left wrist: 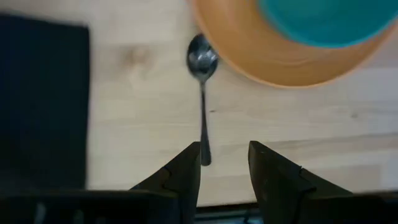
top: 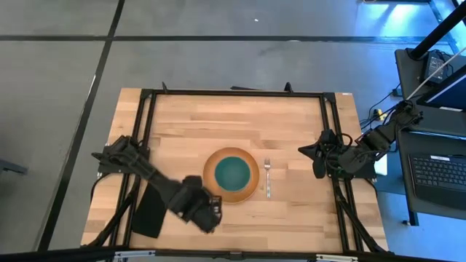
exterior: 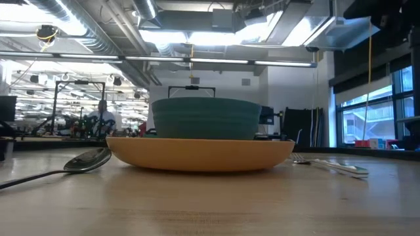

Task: Set table place
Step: Put the black spoon into the blue bowl

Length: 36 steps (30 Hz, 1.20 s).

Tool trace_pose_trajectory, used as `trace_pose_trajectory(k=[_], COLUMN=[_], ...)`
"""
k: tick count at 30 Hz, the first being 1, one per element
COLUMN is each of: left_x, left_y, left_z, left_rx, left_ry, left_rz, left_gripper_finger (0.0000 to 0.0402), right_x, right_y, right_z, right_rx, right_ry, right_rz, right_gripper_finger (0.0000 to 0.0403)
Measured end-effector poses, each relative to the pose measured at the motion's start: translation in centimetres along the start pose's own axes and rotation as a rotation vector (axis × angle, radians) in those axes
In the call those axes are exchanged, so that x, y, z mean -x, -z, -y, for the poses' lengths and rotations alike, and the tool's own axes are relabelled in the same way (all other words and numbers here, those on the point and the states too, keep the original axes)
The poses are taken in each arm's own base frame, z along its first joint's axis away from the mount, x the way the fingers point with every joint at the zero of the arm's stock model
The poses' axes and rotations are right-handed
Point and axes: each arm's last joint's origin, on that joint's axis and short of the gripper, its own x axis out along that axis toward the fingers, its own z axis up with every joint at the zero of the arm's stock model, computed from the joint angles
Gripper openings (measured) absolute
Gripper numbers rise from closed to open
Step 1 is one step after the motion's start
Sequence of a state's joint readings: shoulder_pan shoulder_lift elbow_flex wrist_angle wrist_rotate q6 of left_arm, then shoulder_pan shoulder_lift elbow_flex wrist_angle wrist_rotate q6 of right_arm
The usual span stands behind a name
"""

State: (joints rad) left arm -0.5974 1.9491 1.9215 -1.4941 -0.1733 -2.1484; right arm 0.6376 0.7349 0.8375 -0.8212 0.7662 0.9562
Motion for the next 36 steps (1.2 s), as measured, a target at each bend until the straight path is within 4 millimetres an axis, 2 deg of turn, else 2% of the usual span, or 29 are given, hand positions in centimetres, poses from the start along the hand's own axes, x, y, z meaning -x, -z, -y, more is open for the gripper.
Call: trace_pose_trajectory(k=[5, 8, 14, 19, 22, 28, 36], left_x=[-3.2, -5.7, -10.9, -13.9, -14.8, -14.9, -15.1], left_y=[3.5, 4.5, 4.3, 3.8, 3.9, 3.9, 3.3], left_z=[-2.4, -3.4, -4.6, -5.6, -5.7, -4.8, -4.4], left_rx=[0.042, 0.015, -0.023, -0.015, -0.028, -0.048, -0.067], left_ry=[0.026, 0.057, 0.159, 0.169, 0.202, 0.257, 0.203], left_rz=[0.052, 0.085, 0.212, 0.218, 0.201, 0.17, 0.113], left_gripper_finger=[0.0126, 0.0126, 0.0126, 0.0126, 0.0126, 0.0126, 0.0126], right_x=[0.0, 0.0, 0.0, 0.0, 0.0, 0.0, 0.0], right_y=[0.1, 0.1, 0.1, 0.1, 0.1, 0.1, 0.1], right_z=[0.2, 0.2, 0.2, 0.2, 0.2, 0.2, 0.2], right_rx=[0.014, 0.013, 0.014, 0.011, 0.009, -0.018, -0.022], right_ry=[0.015, 0.015, 0.016, 0.016, 0.016, 0.016, 0.014], right_rz=[-0.01, -0.009, -0.008, -0.008, -0.008, -0.008, -0.006], right_gripper_finger=[0.0012, 0.0012, 0.0012, 0.0012, 0.0012, 0.0012, 0.0012])
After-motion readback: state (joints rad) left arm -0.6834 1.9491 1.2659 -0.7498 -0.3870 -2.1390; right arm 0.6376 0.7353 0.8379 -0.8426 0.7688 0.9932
